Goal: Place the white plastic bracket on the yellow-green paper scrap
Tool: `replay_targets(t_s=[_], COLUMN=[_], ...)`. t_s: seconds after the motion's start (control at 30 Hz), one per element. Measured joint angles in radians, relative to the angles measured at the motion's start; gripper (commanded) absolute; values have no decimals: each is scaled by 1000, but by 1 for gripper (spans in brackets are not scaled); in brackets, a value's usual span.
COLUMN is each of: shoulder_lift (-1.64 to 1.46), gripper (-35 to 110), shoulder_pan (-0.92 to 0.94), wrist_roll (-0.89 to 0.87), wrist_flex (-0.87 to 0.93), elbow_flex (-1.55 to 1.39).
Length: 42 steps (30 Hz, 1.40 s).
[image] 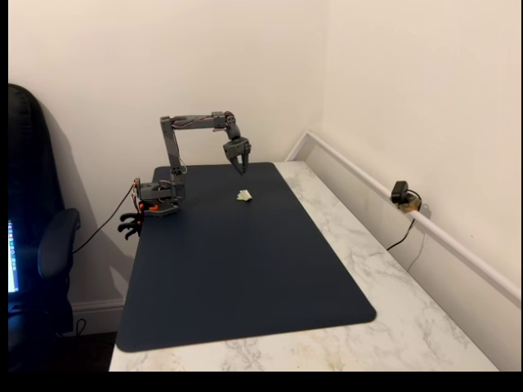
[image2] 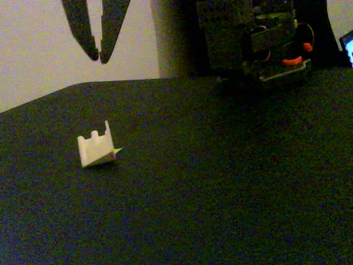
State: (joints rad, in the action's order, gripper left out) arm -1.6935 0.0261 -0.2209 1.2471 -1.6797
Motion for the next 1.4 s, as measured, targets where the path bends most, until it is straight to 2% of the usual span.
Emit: replay_targets(t_s=[0.3, 0.43, 0.8, 1.2, 1.4], shoulder_lift=[-94, -141, -522, -862, -1008], gripper=[0, 0, 2, 1, 1], shoulder_pan=[-64, -84, -89, -86, -86], wrist_roll=[173, 181, 172, 173, 184], wrist_flex=[-98, -133, -377, -520, -522], elbow_flex=[-34, -107, -621, -997, -1115])
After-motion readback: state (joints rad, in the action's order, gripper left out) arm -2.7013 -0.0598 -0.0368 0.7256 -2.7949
